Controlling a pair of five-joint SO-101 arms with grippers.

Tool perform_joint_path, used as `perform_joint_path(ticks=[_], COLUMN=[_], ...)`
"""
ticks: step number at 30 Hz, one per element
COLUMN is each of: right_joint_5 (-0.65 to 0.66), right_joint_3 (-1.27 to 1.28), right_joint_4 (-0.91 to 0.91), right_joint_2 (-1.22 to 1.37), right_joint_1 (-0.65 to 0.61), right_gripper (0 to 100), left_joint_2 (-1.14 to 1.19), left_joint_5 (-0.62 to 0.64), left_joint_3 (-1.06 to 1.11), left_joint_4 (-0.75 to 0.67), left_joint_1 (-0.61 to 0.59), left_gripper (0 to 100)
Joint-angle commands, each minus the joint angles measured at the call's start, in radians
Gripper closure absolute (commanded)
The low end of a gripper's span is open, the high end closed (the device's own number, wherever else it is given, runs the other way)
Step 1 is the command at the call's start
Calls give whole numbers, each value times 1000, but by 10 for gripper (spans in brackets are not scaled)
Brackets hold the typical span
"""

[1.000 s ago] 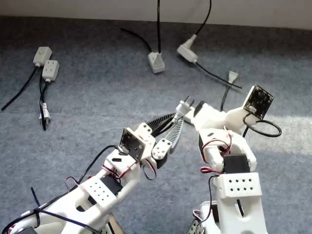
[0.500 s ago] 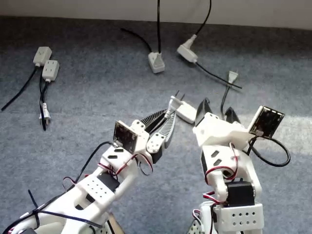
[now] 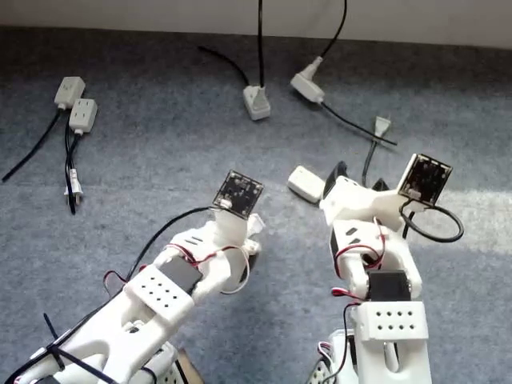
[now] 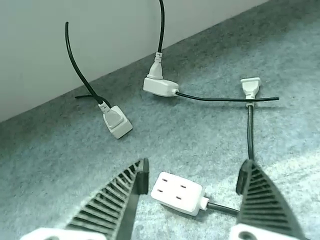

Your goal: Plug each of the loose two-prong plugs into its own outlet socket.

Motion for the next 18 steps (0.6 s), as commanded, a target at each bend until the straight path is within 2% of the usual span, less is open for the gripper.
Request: perform_joint_path(ticks=[1,5,18], right_joint_5=[12,12,14], right_joint_3=[-5,-5,-4], right_joint_4=[-36,-36,-36], right_joint_2=[18,15,16], right_joint_1=[10,7,7], right_gripper=[721,721,721], left_joint_2=[-13,-21,-19], left_joint_5=[6,6,11], left_joint_3=[-35,33,41], left_joint_4=[46,57,40], left_joint_1=[-110,-170,-183], left_gripper=[954,859,856])
